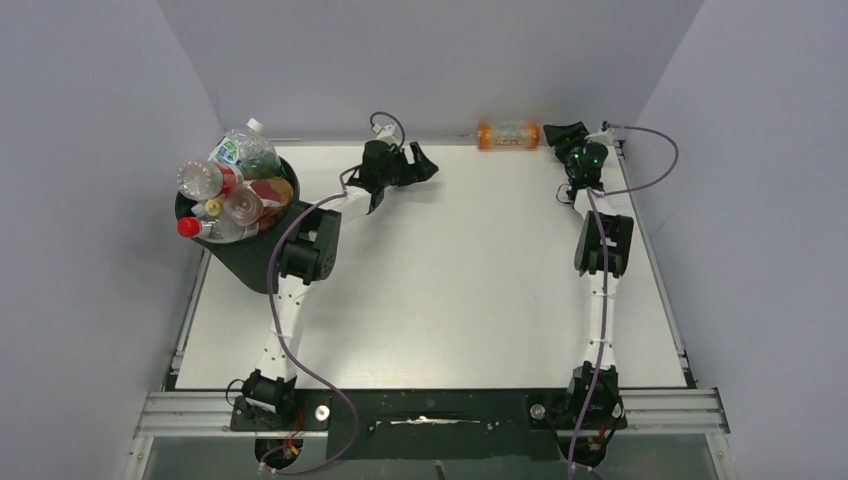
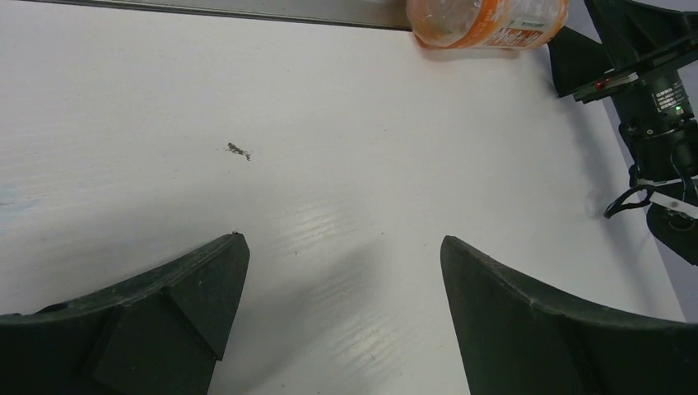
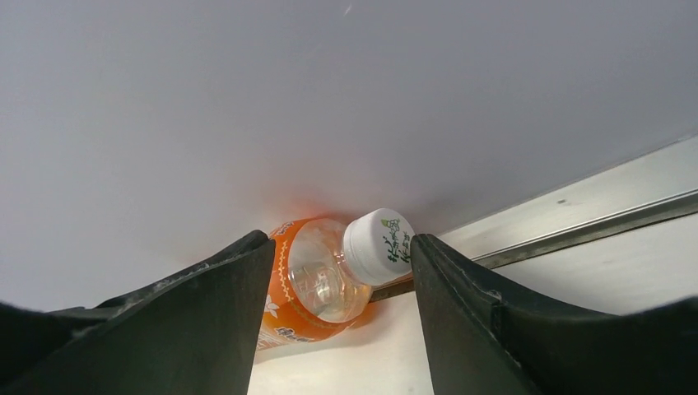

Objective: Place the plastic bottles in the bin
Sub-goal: Move the plastic bottle to the center of the board.

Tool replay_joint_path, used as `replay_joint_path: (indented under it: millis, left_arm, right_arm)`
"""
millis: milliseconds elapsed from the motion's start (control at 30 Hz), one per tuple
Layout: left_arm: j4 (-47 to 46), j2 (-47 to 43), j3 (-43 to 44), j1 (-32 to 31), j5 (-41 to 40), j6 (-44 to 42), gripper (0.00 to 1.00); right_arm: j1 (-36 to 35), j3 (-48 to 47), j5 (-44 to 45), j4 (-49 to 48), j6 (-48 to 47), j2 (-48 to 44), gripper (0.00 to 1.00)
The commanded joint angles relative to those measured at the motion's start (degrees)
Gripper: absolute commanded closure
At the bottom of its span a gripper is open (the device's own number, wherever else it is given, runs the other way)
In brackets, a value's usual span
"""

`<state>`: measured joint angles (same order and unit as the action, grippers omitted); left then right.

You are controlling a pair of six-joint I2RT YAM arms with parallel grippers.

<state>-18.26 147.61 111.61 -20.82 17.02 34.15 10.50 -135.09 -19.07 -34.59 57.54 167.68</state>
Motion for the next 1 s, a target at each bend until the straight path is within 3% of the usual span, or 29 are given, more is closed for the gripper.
replay_joint_path:
  millis: [0, 100, 267, 500, 967]
  left_arm:
    - [-6.2, -6.2, -0.7, 0.9, 0.8, 0.0, 0.12]
    - [-6.6, -3.0, 4.1, 1.2, -0.6, 0.1, 0.12]
    - [-5.2, 7.9, 21.9, 2.5, -1.9, 2.2, 0.12]
    - [-19.5, 19.3, 32.1, 6.3, 0.2, 11.2, 0.11]
    - [-28.1, 24.1, 31.0, 7.5, 2.7, 17.0, 0.11]
  right_arm:
    - [-2.9, 2.5, -1.4, -3.8, -3.5, -2.4, 0.38]
    - [-4.7, 3.5, -3.8, -2.5, -6.6, -4.2, 0.39]
    - [-7.6, 7.9, -6.4, -2.2, -10.5, -7.8, 0.41]
    - [-9.6, 7.9, -9.9, -3.2, -10.6, -8.0, 0.42]
    - [-14.0, 7.4, -12.7, -3.6, -12.2, -8.5, 0.42]
